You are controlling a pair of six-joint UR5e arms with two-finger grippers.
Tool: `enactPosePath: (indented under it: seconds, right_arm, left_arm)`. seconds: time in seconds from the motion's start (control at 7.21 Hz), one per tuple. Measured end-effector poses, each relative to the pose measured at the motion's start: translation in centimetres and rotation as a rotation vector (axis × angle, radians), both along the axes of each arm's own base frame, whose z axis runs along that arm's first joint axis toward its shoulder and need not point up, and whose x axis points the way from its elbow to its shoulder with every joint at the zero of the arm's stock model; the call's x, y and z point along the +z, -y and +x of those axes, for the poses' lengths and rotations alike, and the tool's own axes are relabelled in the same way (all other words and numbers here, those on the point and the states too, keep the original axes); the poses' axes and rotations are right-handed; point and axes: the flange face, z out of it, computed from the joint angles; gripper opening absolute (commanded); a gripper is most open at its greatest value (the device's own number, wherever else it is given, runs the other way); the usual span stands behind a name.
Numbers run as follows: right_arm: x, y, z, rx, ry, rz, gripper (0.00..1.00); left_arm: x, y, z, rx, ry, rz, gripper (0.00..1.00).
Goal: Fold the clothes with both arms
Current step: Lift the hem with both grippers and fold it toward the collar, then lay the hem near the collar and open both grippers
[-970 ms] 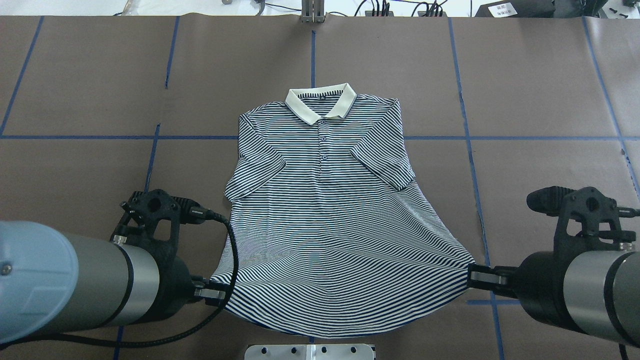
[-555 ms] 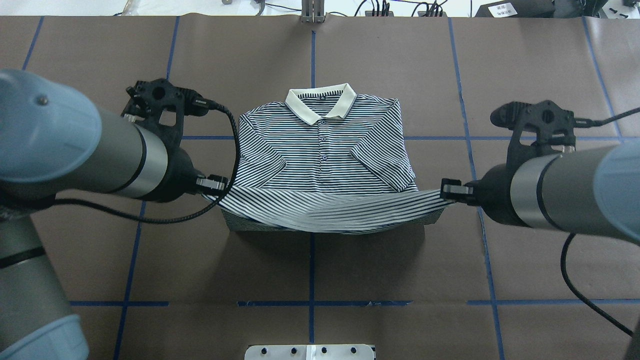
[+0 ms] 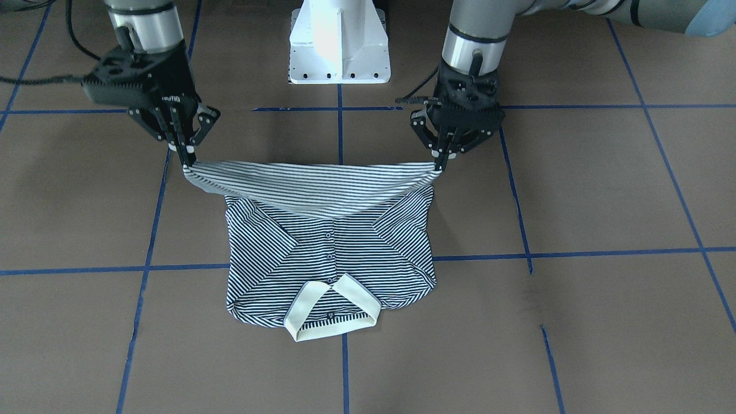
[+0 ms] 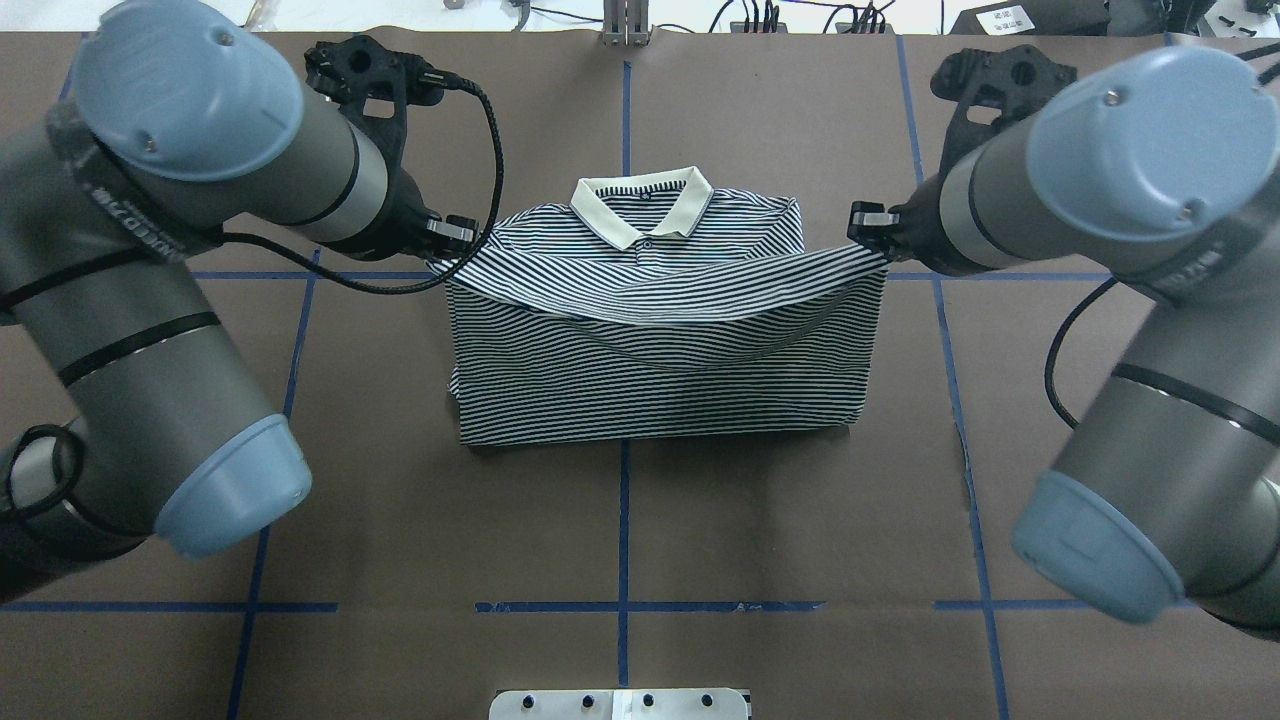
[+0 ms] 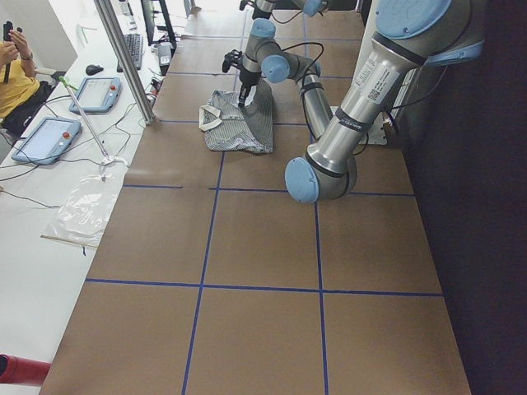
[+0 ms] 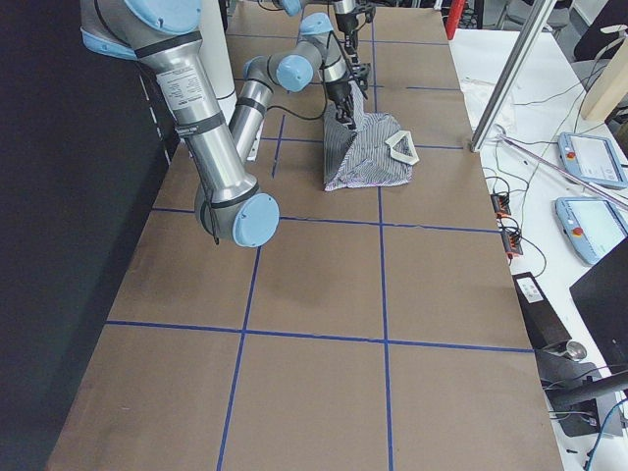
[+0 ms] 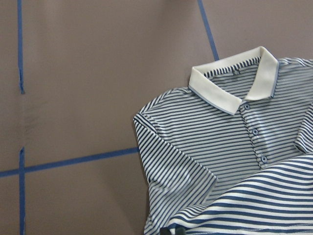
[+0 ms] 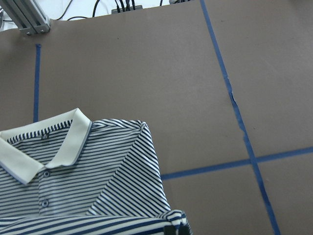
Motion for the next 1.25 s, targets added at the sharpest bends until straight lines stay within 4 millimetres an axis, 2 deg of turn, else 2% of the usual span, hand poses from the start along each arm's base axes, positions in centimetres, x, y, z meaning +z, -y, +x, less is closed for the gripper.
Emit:
enactPosePath:
  seconds: [0.28,0.55,0.69,0.97,1.25]
  right_arm:
    - [3.5,5.2,-4.3,0.013,0.012,0.018,0.0]
    - [6.1,9.6,-8.9,0.017,-0.001,0.011,0.0]
    - [8.2,11.2,-10.6,0.016,-0.001,0.015,0.0]
    - [11.3,12.4,-11.9,0.012,-0.014,0.01,0.0]
    - [11.9,12.8,-11.6,0.004,-0.025,0.019,0.0]
  left_arm:
    - [3.2,3.5,2.9,-0.013,-0.001,0.006,0.0]
    - [6.5,6.1,5.2,-0.033,0.013,0.013,0.0]
    - [8.6,7.4,6.6,-0.039,0.022,0.011,0.0]
    - [11.9,8.8,8.4,-0.039,0.033,0.005,0.0]
    - [12.8,9.0,9.0,-0.035,0.037,0.002,0.0]
